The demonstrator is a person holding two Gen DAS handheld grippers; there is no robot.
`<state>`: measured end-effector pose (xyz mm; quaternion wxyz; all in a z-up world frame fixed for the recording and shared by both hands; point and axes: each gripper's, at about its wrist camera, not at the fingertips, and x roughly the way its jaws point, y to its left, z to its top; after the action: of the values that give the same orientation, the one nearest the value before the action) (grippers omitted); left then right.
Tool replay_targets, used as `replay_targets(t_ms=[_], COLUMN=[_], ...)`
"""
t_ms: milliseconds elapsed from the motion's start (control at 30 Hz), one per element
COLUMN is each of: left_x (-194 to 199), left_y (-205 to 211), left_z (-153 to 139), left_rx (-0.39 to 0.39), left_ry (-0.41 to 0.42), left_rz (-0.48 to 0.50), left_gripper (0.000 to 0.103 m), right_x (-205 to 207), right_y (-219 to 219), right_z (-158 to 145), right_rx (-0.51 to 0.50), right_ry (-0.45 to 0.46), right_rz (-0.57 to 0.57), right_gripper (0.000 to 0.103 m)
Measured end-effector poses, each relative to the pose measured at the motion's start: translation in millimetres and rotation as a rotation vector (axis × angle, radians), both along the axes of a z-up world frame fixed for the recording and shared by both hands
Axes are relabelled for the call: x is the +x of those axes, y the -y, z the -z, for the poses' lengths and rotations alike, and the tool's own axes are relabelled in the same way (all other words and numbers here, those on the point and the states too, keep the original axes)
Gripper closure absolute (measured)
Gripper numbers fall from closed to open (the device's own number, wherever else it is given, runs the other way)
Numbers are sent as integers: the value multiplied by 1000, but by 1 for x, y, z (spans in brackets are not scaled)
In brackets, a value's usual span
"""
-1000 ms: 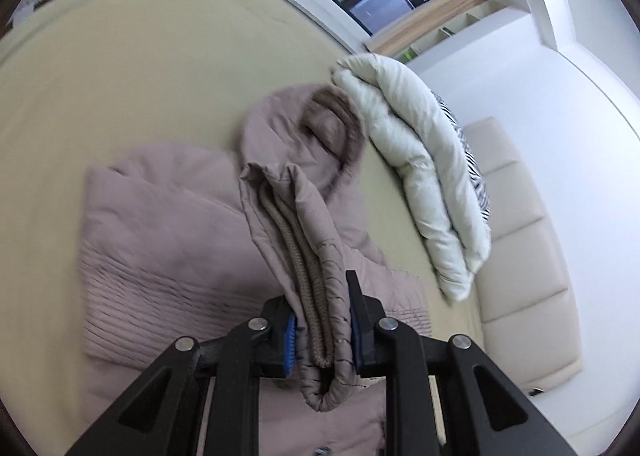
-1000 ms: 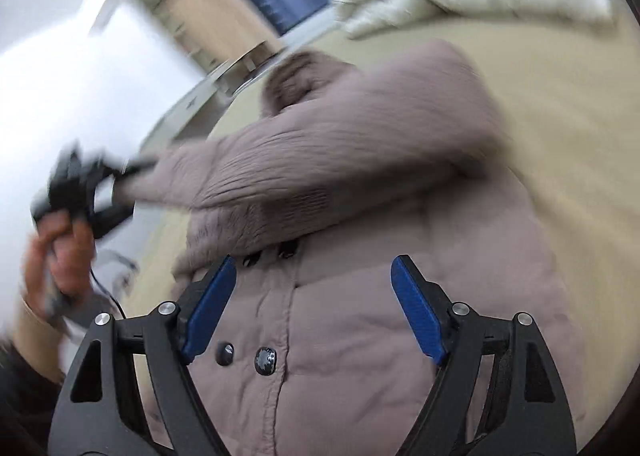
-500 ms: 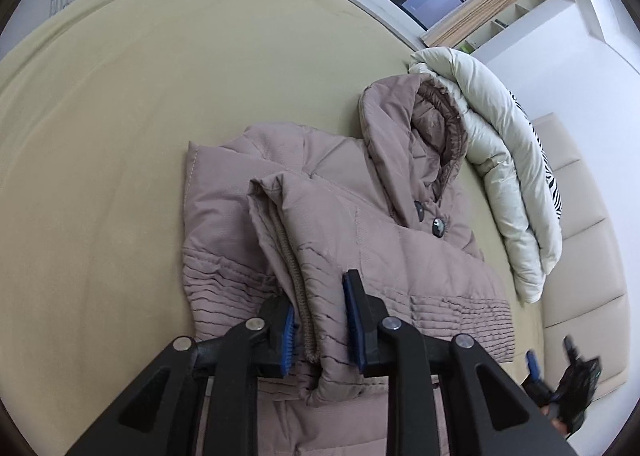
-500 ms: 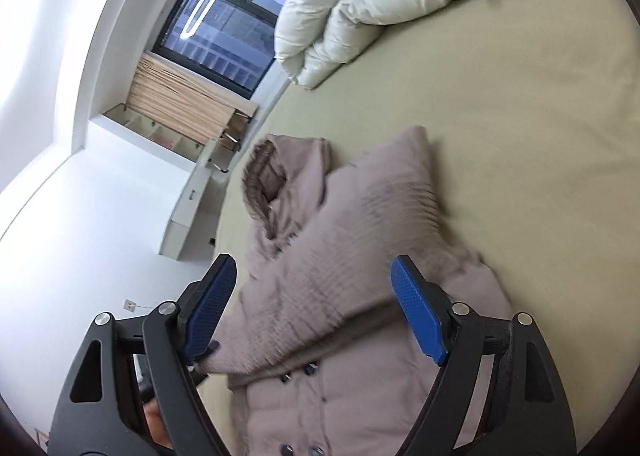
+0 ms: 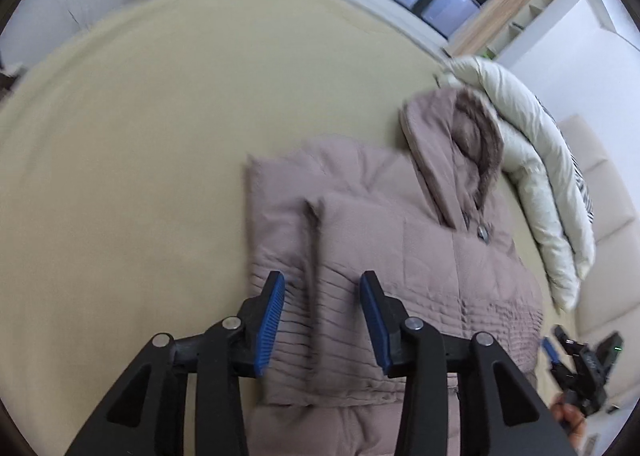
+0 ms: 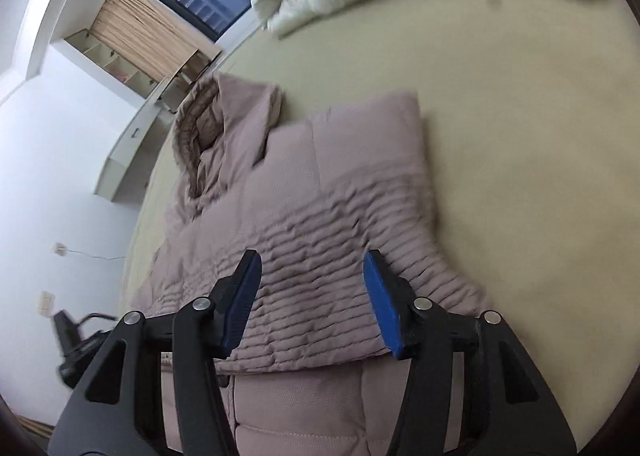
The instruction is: Fold large clothes
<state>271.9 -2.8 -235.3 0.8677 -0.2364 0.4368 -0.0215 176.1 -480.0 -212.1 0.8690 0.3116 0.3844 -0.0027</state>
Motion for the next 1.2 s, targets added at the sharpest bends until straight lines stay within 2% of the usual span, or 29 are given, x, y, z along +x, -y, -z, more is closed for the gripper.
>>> replay_targets(t_ms=[67, 167, 233, 267, 300, 333, 367, 433, 533, 567, 600, 633, 667, 700, 767, 867, 933, 1033, 1133, 1200], left_x=[-10, -5, 5, 12, 22, 30, 36, 35, 27, 26, 27, 34, 43, 57, 88, 143, 179, 226, 261, 281], left_y=[2, 37, 69, 79, 90, 96, 100, 105, 98, 95, 94, 93, 96, 99, 110, 129, 143, 173, 202, 205], left_z=[-20, -41, -38, -29, -13, 0, 16, 25, 7, -1, -11, -20, -28, -37, -51, -64, -67, -62, -48, -38], left_rx=[87, 169, 237, 253, 263, 265, 278, 305, 288, 285, 286, 288, 288, 291, 309, 310, 344, 404, 523, 550], left_ry=[61, 150, 170, 152, 107, 66, 34, 49, 76, 101, 125, 142, 152, 165, 183, 170, 164, 135, 117, 78], left_rz=[-46, 63, 150, 174, 200, 214, 225, 228, 200, 182, 171, 169, 168, 167, 173, 190, 189, 224, 242, 232], left_gripper=[57, 57, 57, 57, 57, 57, 57, 57, 57, 57, 51, 46, 33, 26, 25, 12, 12, 12, 12, 12], right_x=[4, 32, 51, 63, 72, 76, 72, 67, 72, 72, 72, 74, 80, 84, 97, 134, 155, 170, 186, 191], right_y=[-8, -31, -46, -48, -48, -47, -48, -46, -44, -40, -35, -33, -29, -27, -25, -42, -51, -56, -53, -52], right_z=[-28, -51, -42, -26, -4, 18, 25, 25, 9, -1, -14, -22, -32, -41, -52, -52, -51, -45, -21, -1], right_rx=[-103, -319, -460, -490, -485, -457, -456, -447, -443, -420, -375, -341, -311, -283, -224, -255, -283, -291, -264, -253], right_ry=[64, 75, 33, -39, -124, -165, -115, -84, -124, -102, -43, 0, 32, 53, 94, 58, 48, 56, 29, 4], right_rz=[-12, -44, -58, -66, -86, -100, -91, -92, -114, -98, -85, -74, -60, -53, -71, -141, -185, -190, -186, -194], right_gripper=[50, 50, 50, 49, 48, 47, 47, 47, 47, 47, 46, 37, 23, 19, 18, 17, 17, 17, 17, 17])
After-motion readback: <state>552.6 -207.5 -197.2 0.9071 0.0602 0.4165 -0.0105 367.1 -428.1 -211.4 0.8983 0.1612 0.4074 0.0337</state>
